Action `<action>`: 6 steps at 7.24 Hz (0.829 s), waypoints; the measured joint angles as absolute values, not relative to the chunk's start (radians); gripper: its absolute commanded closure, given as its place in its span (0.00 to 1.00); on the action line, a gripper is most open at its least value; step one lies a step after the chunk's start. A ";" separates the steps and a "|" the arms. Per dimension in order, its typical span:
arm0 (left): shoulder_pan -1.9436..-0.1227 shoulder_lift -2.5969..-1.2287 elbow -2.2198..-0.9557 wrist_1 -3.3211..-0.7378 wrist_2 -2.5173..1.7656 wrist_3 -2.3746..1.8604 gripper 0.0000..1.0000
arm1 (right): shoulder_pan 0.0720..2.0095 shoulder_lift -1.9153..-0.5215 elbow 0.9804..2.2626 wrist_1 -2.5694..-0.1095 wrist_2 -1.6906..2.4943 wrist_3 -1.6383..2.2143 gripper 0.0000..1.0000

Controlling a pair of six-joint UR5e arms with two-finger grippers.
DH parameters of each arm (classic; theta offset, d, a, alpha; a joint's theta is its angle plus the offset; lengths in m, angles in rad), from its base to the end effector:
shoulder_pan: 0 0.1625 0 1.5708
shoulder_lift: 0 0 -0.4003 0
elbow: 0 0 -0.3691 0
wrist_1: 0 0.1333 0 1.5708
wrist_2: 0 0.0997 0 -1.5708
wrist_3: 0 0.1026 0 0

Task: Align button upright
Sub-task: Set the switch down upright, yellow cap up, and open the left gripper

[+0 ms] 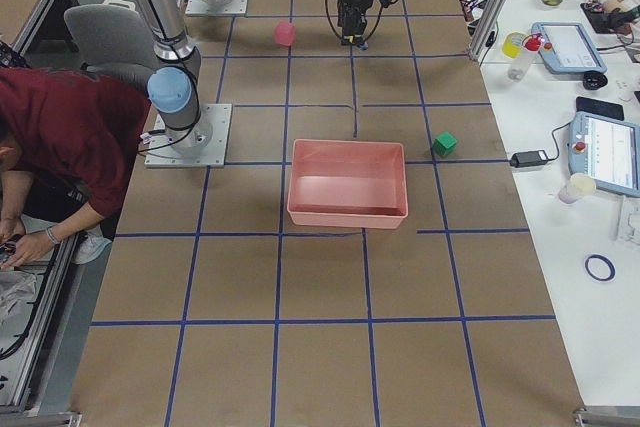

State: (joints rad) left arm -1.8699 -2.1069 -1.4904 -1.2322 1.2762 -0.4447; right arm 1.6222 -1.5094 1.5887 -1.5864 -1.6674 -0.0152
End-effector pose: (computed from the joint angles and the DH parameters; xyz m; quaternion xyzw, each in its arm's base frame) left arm -0.3396 -0.5477 0.2350 0.0804 -0.9842 -0.1072 0.1155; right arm 0.1482 -0.4785 0.4245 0.0348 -0.9977 -0.0309 0.0488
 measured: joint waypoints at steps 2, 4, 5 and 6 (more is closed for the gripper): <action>-1.832 -2.156 -1.397 -1.435 1.163 -0.463 1.00 | 1.623 -1.509 1.589 -1.586 -1.667 -0.015 0.00; -1.799 -2.214 -1.327 -1.572 1.111 -0.458 1.00 | 1.623 -1.509 1.589 -1.585 -1.667 -0.015 0.00; -1.784 -2.235 -1.315 -1.588 1.089 -0.454 1.00 | 1.623 -1.509 1.589 -1.585 -1.667 -0.015 0.00; -1.774 -2.254 -1.310 -1.590 1.066 -0.447 0.96 | 1.623 -1.509 1.590 -1.585 -1.667 -0.015 0.00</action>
